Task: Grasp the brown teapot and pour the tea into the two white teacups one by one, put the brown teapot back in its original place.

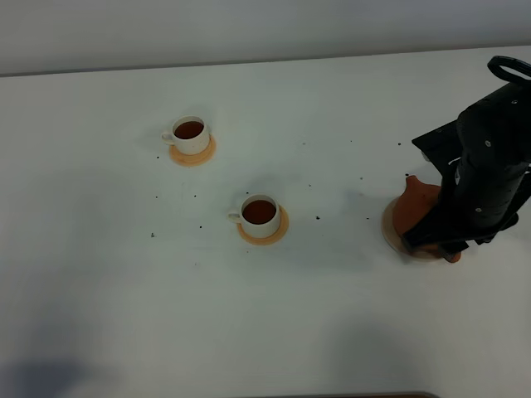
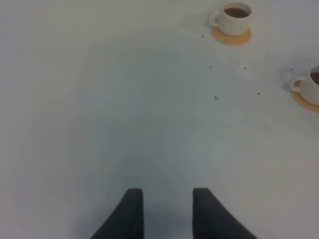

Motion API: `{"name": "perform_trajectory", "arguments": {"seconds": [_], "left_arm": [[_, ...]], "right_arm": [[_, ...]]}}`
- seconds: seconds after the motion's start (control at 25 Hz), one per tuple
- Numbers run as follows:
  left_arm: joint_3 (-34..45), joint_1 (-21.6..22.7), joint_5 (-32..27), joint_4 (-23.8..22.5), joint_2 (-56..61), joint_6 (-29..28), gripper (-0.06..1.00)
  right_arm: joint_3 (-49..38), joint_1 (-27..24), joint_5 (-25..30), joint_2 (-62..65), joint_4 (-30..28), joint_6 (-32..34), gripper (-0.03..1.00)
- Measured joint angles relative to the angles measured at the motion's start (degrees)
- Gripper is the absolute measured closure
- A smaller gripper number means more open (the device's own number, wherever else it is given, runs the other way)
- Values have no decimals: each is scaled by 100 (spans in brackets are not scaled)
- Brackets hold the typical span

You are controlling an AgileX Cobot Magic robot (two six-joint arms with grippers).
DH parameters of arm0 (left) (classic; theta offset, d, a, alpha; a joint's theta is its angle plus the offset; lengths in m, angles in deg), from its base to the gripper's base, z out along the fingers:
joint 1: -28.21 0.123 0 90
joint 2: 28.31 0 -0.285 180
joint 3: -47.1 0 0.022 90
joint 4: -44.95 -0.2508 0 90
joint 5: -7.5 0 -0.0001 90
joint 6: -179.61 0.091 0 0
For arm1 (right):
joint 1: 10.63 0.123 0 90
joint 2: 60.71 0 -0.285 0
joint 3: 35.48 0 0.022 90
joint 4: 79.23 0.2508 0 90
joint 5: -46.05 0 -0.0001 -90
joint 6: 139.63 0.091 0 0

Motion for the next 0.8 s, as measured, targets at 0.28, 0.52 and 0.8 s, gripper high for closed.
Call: {"name": "perform_trajectory", "arguments": {"seconds": [0.28, 0.52, 0.8], "left_arm": [[0, 0, 0, 0, 0, 0, 70], [0, 0, 0, 0, 0, 0, 70], [0, 0, 0, 0, 0, 0, 70]], "right_arm": [[0, 0, 1606, 1131, 0, 311, 52], [-642, 0, 1830, 2871, 325, 383, 52], [-2180, 0, 1901, 5326, 606, 414, 52]]}}
